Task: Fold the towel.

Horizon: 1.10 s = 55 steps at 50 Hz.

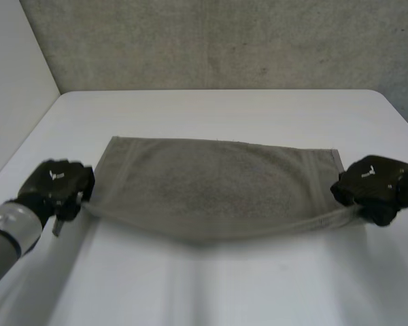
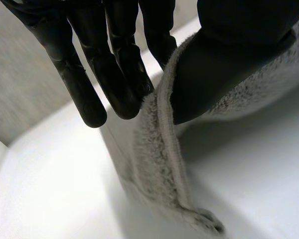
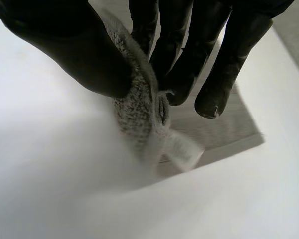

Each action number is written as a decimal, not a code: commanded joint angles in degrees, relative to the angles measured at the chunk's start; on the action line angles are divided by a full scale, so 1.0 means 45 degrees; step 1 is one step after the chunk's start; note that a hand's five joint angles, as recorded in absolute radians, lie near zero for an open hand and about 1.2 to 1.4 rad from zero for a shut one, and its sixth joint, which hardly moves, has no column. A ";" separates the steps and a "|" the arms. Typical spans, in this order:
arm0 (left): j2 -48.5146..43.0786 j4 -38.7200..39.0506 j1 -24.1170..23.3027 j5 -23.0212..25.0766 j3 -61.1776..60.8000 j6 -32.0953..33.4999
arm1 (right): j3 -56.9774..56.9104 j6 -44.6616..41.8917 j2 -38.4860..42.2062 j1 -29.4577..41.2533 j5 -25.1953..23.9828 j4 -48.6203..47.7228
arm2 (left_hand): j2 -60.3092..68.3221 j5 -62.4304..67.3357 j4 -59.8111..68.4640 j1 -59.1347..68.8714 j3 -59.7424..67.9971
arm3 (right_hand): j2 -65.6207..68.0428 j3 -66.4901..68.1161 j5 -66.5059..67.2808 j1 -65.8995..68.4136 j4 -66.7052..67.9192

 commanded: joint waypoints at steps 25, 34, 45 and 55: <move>-1.1050 0.3360 -0.3081 -0.3163 1.2045 -0.0949 | -0.4720 0.3488 0.7087 0.2586 0.3939 -1.1552 | -0.6871 -0.6630 -0.6884 -0.6456 -0.6848 | -1.4824 -1.4836 -1.4855 -1.4693 -1.4798; -1.1402 0.3594 -0.3315 -0.3124 1.2221 -0.0832 | -0.5054 0.3488 0.7618 0.2704 0.4957 -1.1513 | -1.3226 -1.2986 -1.3240 -1.2811 -1.3204 | -1.4824 -1.4836 -1.4855 -1.4693 -1.4798; -0.9806 0.3751 -0.2984 -0.3163 1.0644 -0.1006 | -0.2672 0.3625 0.4708 0.2548 0.4957 -1.1455 | -1.3226 -1.2986 -1.3240 -1.2811 -1.3204 | -1.4824 -1.4836 -1.4855 -1.4693 -1.4798; -0.6309 0.3731 -0.2729 -0.3046 0.6602 -0.1727 | -0.0680 0.5589 0.2872 0.2120 0.4685 -0.8454 | -1.3226 -1.2986 -1.3240 -1.2811 -1.3204 | -1.3392 -1.3403 -1.3423 -1.3261 -1.3366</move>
